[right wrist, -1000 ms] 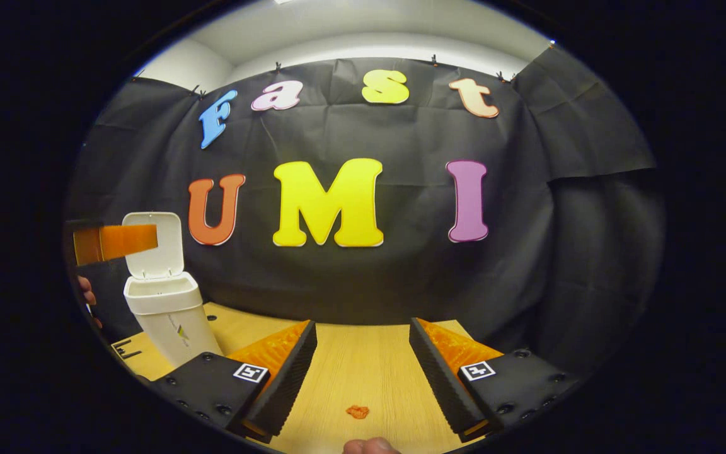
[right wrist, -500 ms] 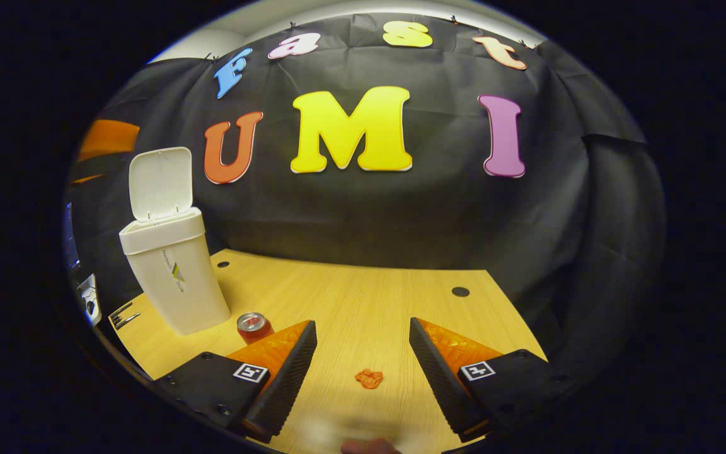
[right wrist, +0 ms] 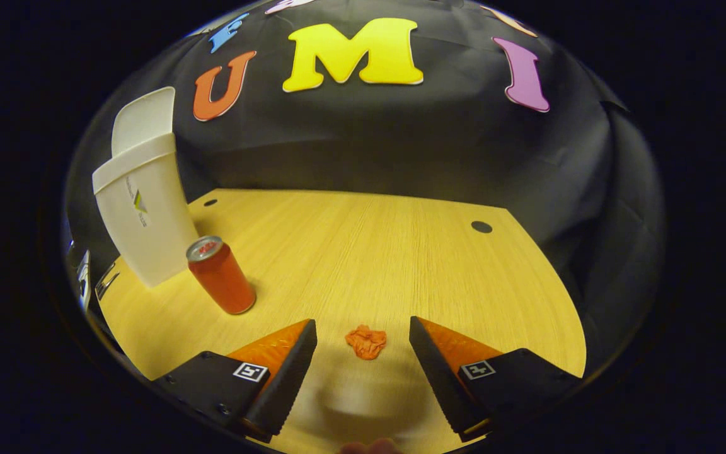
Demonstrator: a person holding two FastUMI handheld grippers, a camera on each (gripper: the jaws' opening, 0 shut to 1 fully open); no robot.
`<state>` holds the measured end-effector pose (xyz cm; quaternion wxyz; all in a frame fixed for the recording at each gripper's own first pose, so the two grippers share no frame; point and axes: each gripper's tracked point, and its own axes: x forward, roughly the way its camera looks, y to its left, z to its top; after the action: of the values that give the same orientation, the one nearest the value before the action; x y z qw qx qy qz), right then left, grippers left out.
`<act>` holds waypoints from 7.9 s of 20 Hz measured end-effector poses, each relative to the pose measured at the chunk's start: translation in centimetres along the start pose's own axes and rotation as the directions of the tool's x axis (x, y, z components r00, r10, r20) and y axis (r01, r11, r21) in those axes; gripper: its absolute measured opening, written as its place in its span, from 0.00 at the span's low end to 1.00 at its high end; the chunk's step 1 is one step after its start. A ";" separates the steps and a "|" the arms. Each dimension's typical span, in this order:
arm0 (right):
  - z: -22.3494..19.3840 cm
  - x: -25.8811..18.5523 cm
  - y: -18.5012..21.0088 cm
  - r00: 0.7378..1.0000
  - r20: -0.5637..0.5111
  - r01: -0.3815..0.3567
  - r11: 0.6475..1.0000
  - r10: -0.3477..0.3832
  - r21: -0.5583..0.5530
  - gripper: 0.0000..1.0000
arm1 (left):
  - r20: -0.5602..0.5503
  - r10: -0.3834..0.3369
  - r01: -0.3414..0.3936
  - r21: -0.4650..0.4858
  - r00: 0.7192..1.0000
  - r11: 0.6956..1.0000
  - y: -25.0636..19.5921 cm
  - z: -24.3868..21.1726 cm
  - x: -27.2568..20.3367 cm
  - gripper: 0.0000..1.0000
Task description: Press the lid of the desktop garbage bin to open it, pick up the crumpled paper on the desktop and throw it into the bin, then pick up the pop can on the desktop and drop it into the bin, and finally close the garbage bin lid.
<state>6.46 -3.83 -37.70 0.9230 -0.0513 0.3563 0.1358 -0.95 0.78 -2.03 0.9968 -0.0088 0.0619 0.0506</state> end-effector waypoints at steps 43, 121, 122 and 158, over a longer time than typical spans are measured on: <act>18.3 -8.8 7.8 0.969 0.212 -0.125 0.992 0.123 -0.005 0.17 | -0.036 0.018 -0.018 0.023 0.999 1.000 6.2 -2.8 -1.7 1.00; 23.3 -26.0 6.6 0.758 0.645 0.046 0.994 -0.100 0.100 0.90 | -0.095 -0.306 0.310 0.026 0.947 0.950 -1.4 -16.8 -1.0 1.00; 22.3 -26.1 5.7 0.763 0.633 0.072 0.991 -0.128 0.113 0.90 | -0.105 -0.316 0.320 0.029 0.943 0.947 -1.7 -17.7 -0.7 1.00; 11.3 -24.0 -1.5 0.865 0.394 0.267 0.950 -0.310 0.161 0.90 | -0.327 -0.329 0.368 0.062 0.886 0.928 -4.8 -32.8 14.2 0.85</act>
<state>-2.91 -8.25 -13.20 0.9887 -0.0272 0.1470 -0.0142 9.57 -3.38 -36.31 0.9658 0.0335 0.2184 -0.1353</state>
